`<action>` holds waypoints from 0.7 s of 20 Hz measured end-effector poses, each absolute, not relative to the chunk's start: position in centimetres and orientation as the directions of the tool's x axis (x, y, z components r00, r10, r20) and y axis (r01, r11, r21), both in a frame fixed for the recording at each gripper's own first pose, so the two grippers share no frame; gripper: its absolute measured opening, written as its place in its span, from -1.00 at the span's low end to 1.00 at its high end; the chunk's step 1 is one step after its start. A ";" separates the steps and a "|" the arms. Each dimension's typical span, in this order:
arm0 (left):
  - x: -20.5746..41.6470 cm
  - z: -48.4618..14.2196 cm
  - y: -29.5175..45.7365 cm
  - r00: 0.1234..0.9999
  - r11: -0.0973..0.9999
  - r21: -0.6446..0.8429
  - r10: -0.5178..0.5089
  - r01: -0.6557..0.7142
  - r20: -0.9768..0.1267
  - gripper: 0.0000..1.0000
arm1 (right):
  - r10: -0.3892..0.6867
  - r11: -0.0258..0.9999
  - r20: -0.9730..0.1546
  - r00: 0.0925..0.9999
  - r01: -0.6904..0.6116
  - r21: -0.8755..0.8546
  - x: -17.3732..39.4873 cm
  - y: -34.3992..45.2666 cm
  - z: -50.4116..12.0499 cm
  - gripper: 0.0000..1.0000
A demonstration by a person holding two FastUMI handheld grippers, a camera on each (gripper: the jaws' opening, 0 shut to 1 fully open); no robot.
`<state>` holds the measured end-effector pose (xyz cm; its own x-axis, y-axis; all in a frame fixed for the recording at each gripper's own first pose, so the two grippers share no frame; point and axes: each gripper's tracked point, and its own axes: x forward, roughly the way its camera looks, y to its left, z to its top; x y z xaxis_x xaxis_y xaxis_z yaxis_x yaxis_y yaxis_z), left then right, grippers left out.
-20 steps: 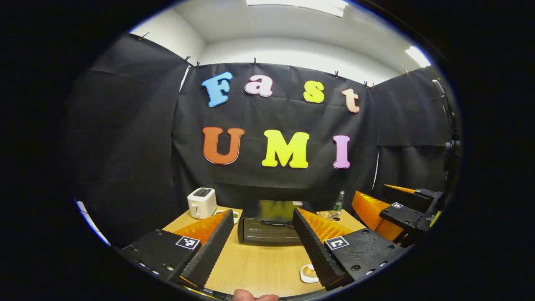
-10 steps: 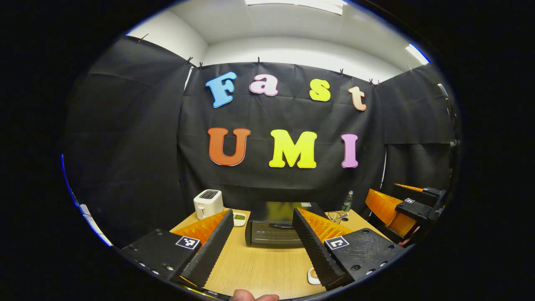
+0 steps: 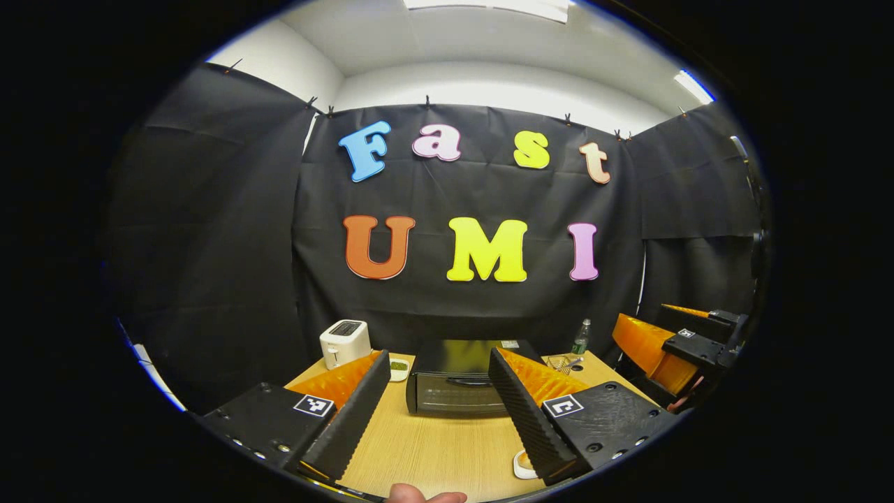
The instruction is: Open the electric oven with the left hand, put the food in, and close the electric oven.
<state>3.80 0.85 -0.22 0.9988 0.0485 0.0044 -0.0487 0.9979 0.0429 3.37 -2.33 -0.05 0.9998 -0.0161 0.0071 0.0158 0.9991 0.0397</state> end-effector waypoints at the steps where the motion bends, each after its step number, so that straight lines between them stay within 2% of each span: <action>1: 3.9 -0.3 0.9 0.999 0.997 0.046 0.054 -0.054 0.005 0.86 | -0.015 0.999 0.003 1.000 0.015 0.040 3.7 -2.4 -0.2 0.96; 5: 4.9 -0.7 0.3 0.998 0.998 0.042 0.054 -0.053 -0.011 0.86 | -0.026 0.998 0.007 1.000 0.025 0.053 4.7 -3.5 -0.5 1.00; 12: 9.0 -3.7 -1.5 0.997 0.997 0.059 0.057 -0.054 -0.050 0.86 | -0.086 0.995 -0.036 0.996 0.088 0.039 5.8 -8.0 -2.7 0.96; 13: 10.0 -4.3 -2.1 0.997 0.998 0.049 0.049 -0.046 -0.059 0.67 | -0.102 0.994 -0.041 0.994 0.103 0.037 6.0 -9.0 -3.2 1.00; 14: 11.1 -5.0 -2.5 0.997 0.998 0.041 0.040 -0.038 -0.067 0.86 | -0.115 0.993 -0.050 0.992 0.117 0.034 6.1 -10.0 -3.6 0.98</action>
